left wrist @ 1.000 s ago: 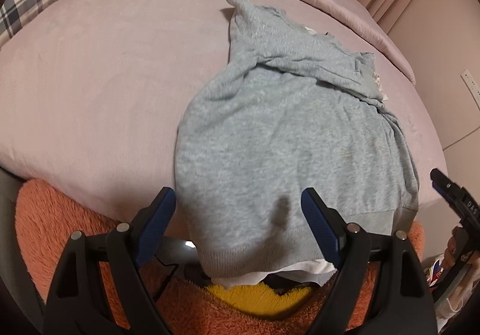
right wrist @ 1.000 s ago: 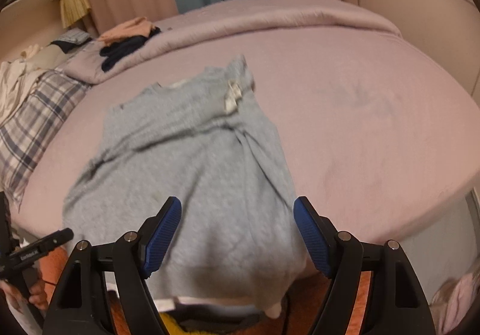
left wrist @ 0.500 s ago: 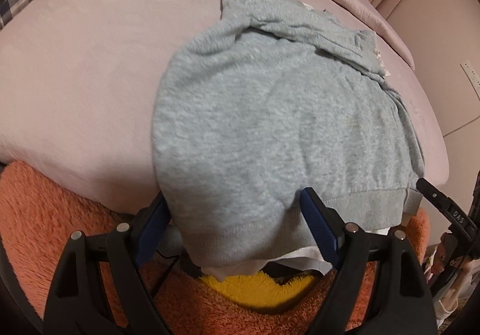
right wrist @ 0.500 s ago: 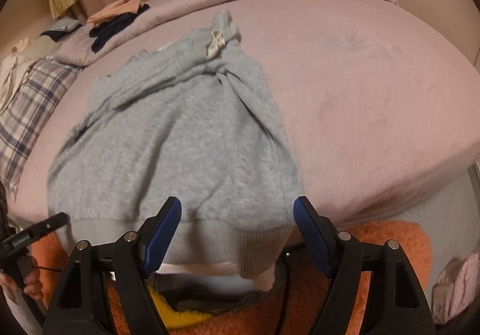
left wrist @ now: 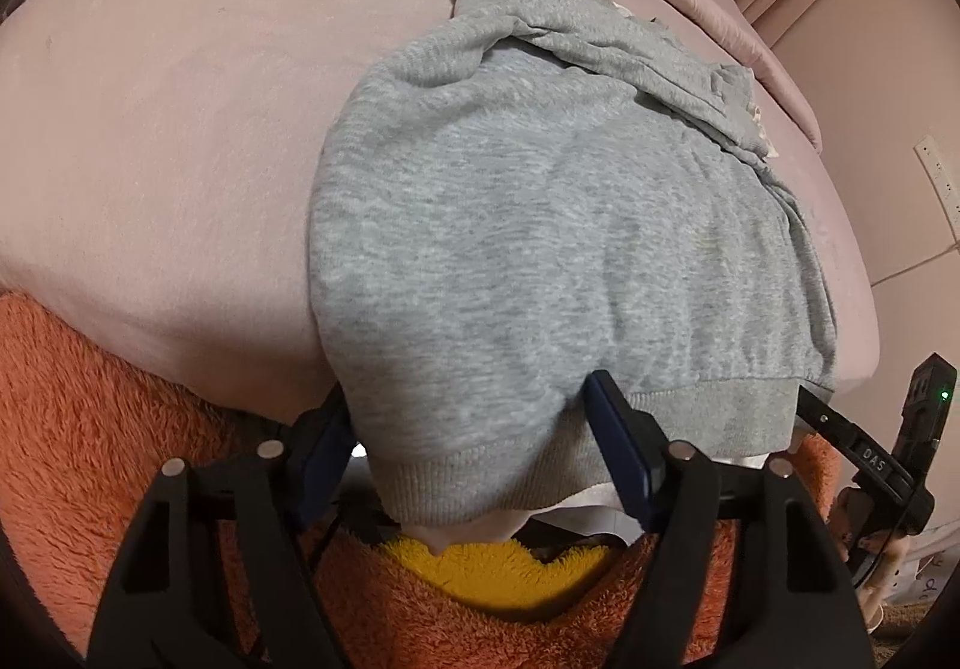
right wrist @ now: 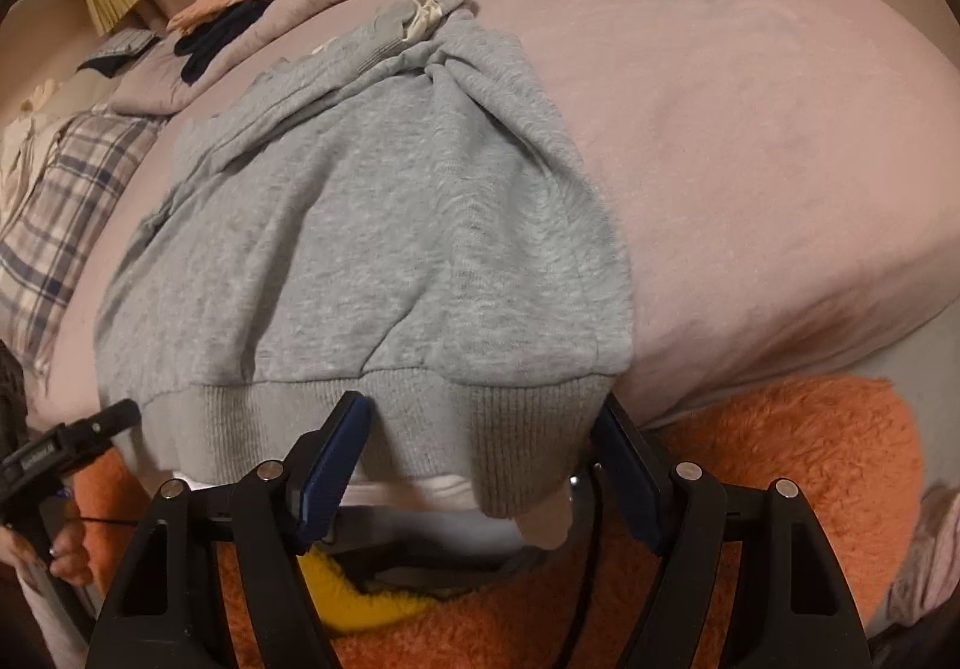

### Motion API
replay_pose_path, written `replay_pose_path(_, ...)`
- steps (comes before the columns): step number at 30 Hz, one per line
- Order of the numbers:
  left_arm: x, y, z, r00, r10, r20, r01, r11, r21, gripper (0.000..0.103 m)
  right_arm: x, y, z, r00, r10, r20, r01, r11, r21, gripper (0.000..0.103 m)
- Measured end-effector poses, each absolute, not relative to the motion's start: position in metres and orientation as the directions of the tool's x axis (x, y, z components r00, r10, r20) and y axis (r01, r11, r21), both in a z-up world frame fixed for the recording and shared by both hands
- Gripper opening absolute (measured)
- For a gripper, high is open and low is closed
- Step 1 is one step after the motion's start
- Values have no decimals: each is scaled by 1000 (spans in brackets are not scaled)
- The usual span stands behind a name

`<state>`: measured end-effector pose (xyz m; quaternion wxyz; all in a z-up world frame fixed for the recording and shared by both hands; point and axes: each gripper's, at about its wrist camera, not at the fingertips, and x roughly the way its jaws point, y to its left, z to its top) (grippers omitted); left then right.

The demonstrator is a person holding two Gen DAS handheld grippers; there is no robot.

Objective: Fold small clothes
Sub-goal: 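Grasp the ribbed sweatshirt hem with both tools, then lift the hem with both tools and fold it toward the collar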

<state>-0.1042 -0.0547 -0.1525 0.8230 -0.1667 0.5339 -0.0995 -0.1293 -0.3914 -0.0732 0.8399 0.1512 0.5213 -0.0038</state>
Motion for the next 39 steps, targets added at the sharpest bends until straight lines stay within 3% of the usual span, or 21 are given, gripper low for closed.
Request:
replay_pose_path(5, -105, -55, -155, 410, -343, -845, -13, 924, -381, 64, -128, -394, -75, 459, 163, -874, 155, 954, 259, 68)
replay_pose_path(10, -110, -61, -150, 413, -391, -823, 14, 906, -423, 32, -132, -397, -72, 468, 163, -868, 148, 954, 259, 49)
replay_pose_path(12, -113, -68, -144, 426, -379, -822, 36, 914, -403, 29, -134, -395, -70, 471, 155, -868, 131, 961, 243, 38)
replay_pose_path(13, -113, -70, -142, 430, -370, -824, 40, 919, -391, 28, -135, -394, -69, 473, 153, -868, 119, 965, 235, 29)
replay_pose_path(16, -116, -74, -134, 449, -361, -817, 58, 924, -377, 27, -137, -391, -63, 480, 174, -860, 96, 964, 248, 23)
replay_pose_path(24, -129, -67, -105, 488, -420, -765, 88, 896, -436, 27, -144, -392, -44, 521, 220, -824, 70, 952, 298, 21)
replay_pose_path(39, -144, -65, -73, 541, -436, -720, 134, 889, -437, 26, -152, -390, -11, 612, 311, -727, 0, 919, 394, 20)
